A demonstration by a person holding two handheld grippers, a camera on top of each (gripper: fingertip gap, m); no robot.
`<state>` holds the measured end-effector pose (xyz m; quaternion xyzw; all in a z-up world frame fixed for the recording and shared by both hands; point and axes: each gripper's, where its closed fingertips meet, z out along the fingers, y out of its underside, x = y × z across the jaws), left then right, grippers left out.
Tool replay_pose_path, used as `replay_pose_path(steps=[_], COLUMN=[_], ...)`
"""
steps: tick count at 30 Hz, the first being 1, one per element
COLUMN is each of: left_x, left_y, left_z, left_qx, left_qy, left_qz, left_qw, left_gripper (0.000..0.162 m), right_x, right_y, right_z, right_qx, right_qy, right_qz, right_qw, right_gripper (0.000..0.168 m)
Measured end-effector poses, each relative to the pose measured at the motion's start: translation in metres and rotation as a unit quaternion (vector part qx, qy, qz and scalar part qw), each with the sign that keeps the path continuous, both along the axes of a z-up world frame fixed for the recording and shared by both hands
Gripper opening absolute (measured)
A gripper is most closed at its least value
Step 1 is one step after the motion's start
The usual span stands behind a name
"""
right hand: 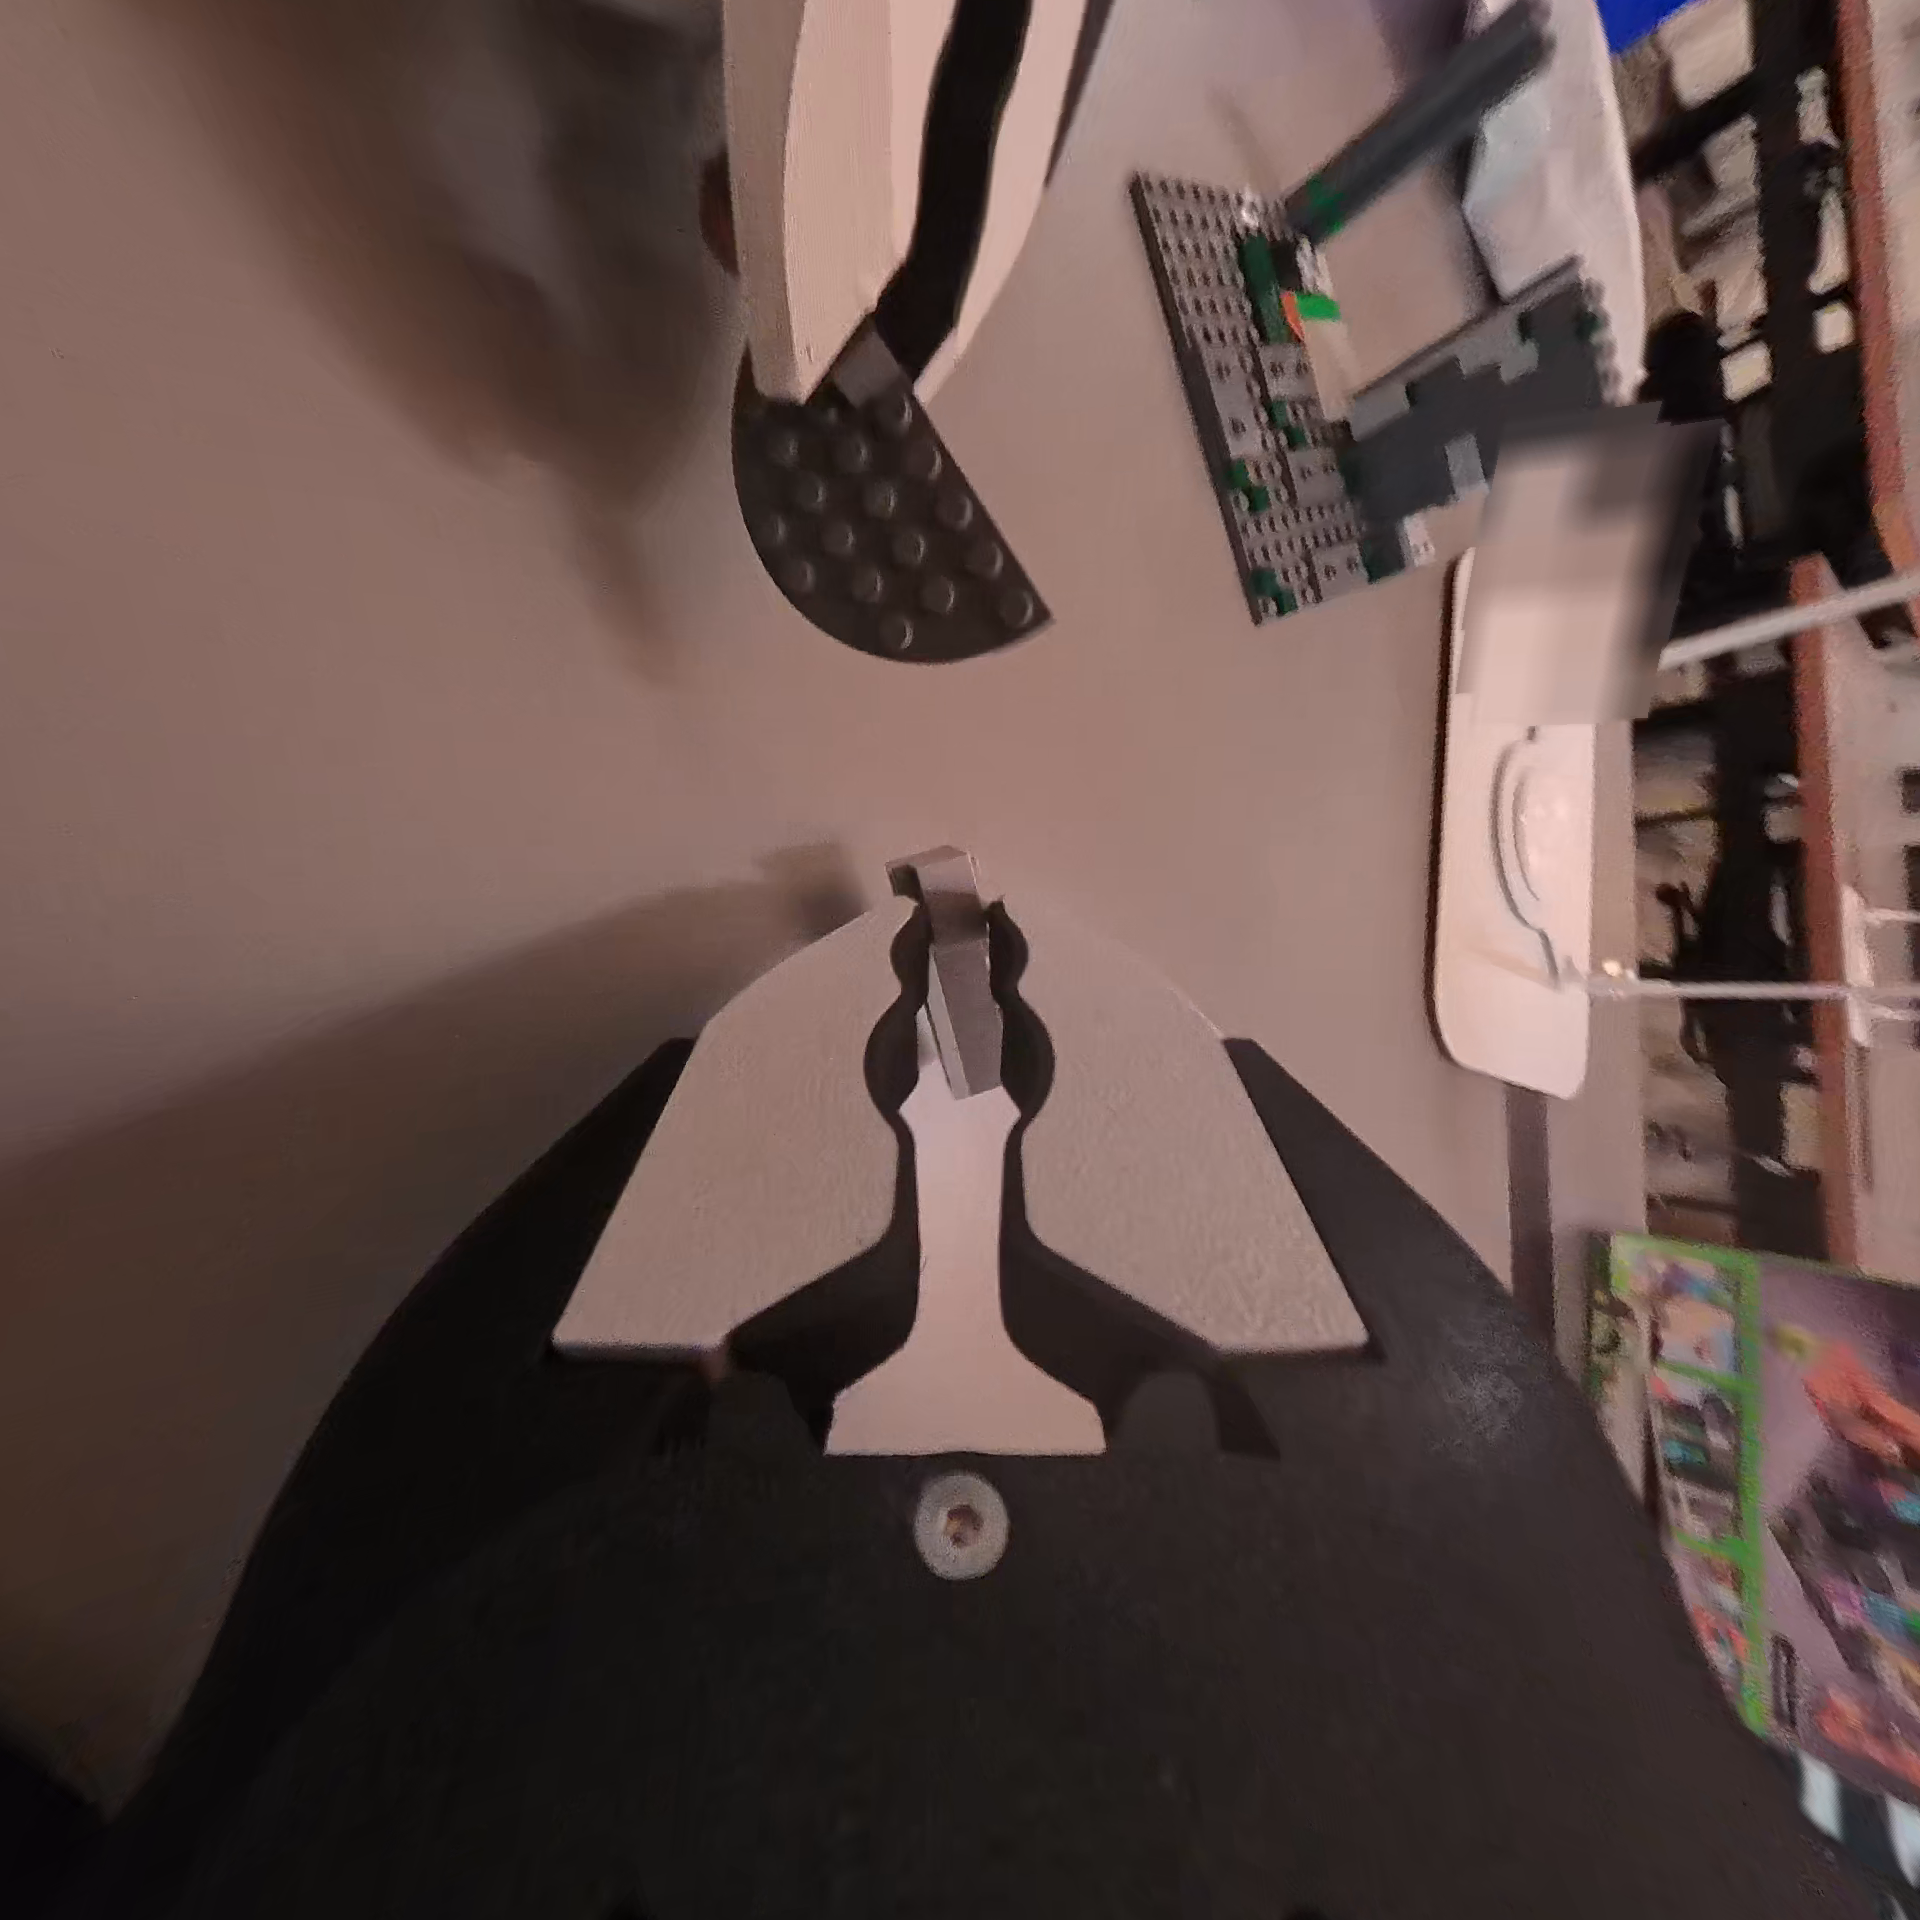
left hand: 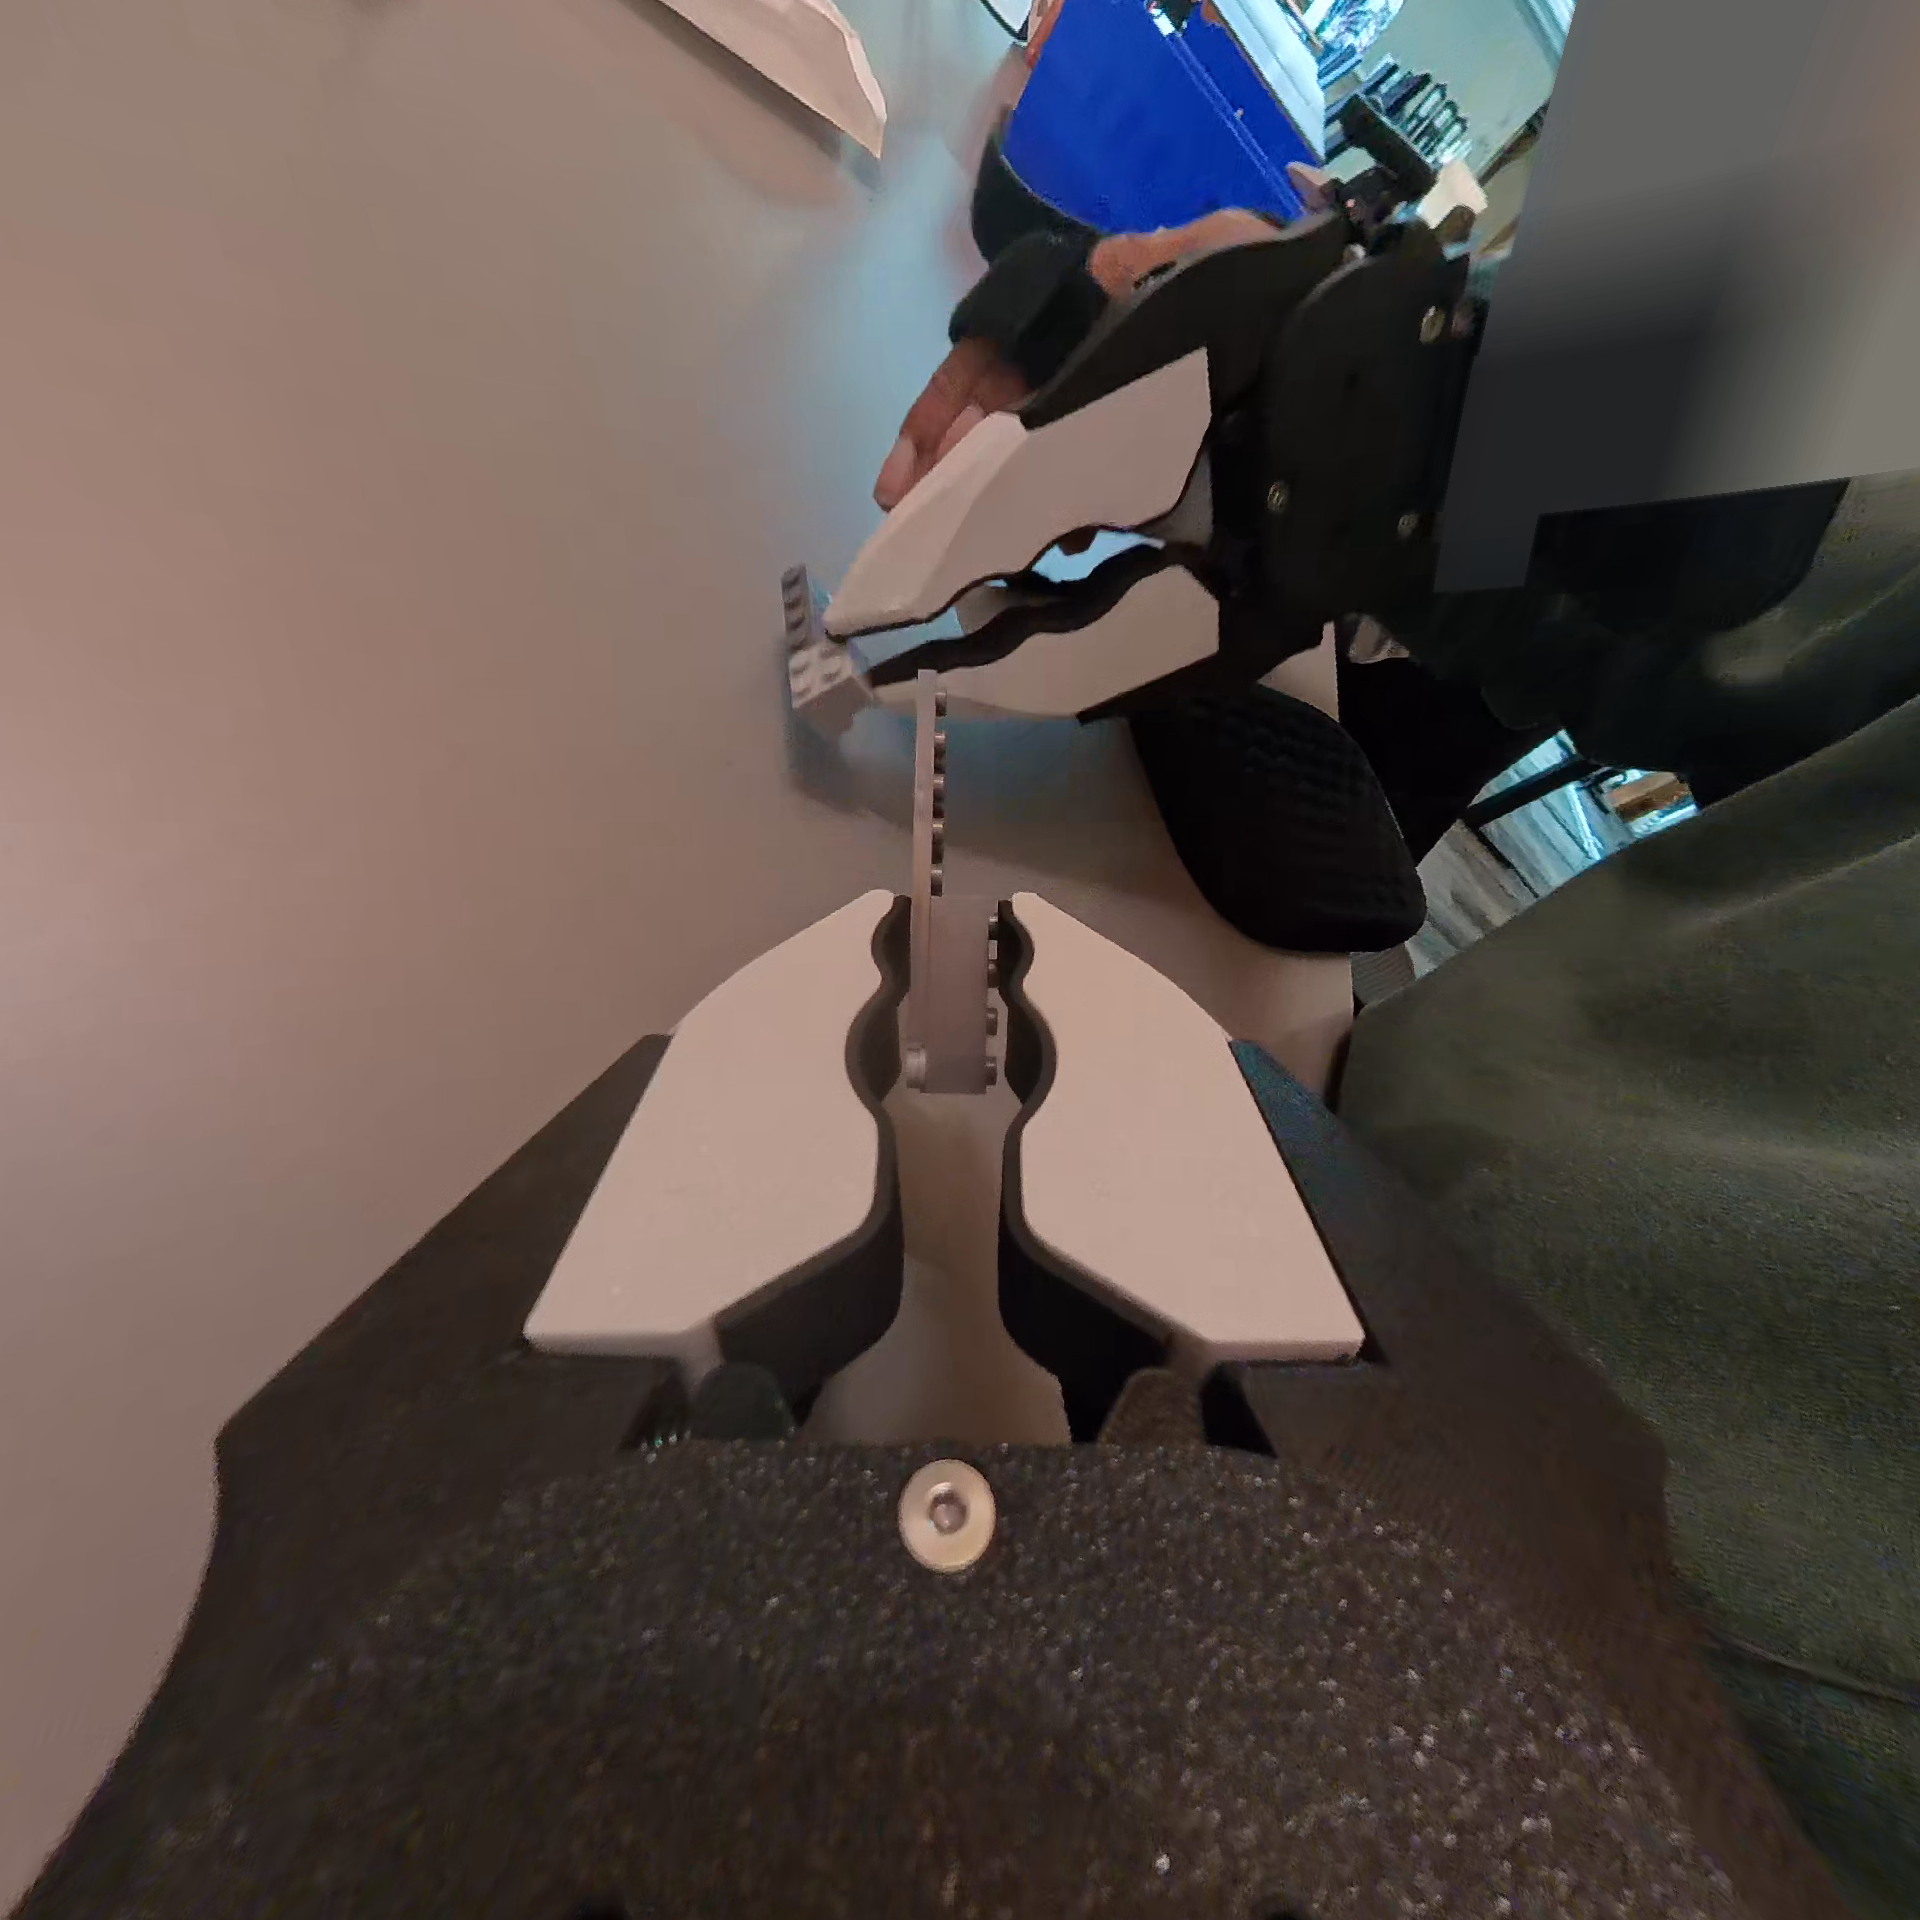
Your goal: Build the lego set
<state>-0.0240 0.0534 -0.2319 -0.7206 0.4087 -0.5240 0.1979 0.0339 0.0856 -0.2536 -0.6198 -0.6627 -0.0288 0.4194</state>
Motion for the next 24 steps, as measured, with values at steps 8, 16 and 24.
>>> replay_pose_path(steps=[8,16,24], left_x=[0.001,0.001,0.003], left_y=[-0.002,-0.004,-0.009], left_z=[-0.001,-0.001,-0.002], left_qx=[0.008,0.01,0.009], left_qy=[0.004,0.004,0.004], left_qz=[-0.004,-0.007,-0.017], left_qw=[1.0,1.0,1.0], left_gripper=[0.015,0.015,0.015], right_x=[0.001,0.0,0.007], right_y=[-0.029,-0.074,-0.123], right_z=[-0.013,-0.013,-0.01], right_qx=[-0.057,-0.096,-0.201], right_qy=[0.005,-0.006,0.007], right_qz=[0.0,0.034,0.065], right_qw=[0.998,0.995,0.977], right_gripper=[0.011,0.013,0.011])
